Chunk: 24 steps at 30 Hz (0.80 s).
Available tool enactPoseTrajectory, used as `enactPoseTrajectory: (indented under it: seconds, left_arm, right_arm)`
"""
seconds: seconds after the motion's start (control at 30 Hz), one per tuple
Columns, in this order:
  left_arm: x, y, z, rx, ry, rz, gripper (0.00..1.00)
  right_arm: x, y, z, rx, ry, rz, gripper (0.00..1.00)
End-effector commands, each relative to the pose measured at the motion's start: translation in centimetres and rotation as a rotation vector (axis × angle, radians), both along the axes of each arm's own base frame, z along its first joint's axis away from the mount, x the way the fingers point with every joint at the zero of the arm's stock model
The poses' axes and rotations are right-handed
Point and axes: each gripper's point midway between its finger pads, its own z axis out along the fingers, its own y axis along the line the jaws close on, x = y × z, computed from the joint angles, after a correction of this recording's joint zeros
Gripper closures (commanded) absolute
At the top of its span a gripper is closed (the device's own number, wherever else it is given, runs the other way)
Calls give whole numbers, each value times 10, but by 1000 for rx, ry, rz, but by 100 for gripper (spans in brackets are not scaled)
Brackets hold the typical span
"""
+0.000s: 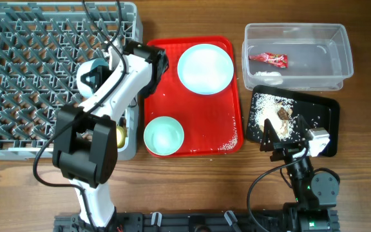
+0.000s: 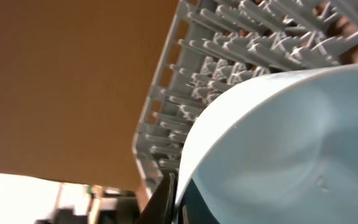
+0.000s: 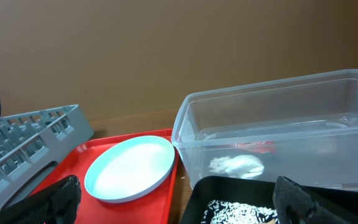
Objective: Sort waste into correct bins and load items into the dishwasher rack
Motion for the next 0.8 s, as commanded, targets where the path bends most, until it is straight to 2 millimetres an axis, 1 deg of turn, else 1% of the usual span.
enactPoseTrajectory:
  seconds: [0.0, 0.13, 0.17, 0.3, 0.43, 0.47, 0.53, 0.6, 0.67, 0.77]
  left_arm:
    - [3, 3, 13, 80, -21, -25, 96]
    - [1, 1, 4, 31, -22, -7, 96]
    - [1, 0, -2, -9, -30, 9, 96]
    - [1, -5, -13, -73, -48, 26, 96]
    - [1, -6, -15, -83, -46, 29, 96]
    - [0, -6, -15, -80, -39, 27, 96]
    - [-5, 0, 1, 17, 21, -1, 96]
    - [-6, 5, 19, 127, 73, -43, 96]
    - [-6, 2, 20, 126, 74, -50, 96]
    - [-3, -10, 19, 117, 50, -79, 96]
  right_arm:
    - [-1, 2, 3, 2, -15, 16, 0]
    - [-1, 2, 3, 2, -15, 16, 0]
    - [-1, 2, 3, 2, -15, 16, 0]
    - [-1, 2, 3, 2, -15, 16, 0]
    - [-1, 2, 3, 2, -15, 16, 0]
    - [-1, 2, 3, 2, -15, 16, 0]
    - [-1, 2, 3, 1, -15, 16, 0]
    - [-1, 2, 3, 2, -15, 16, 0]
    - [-1, 2, 3, 2, -15, 16, 0]
    - [-1, 2, 3, 2, -15, 16, 0]
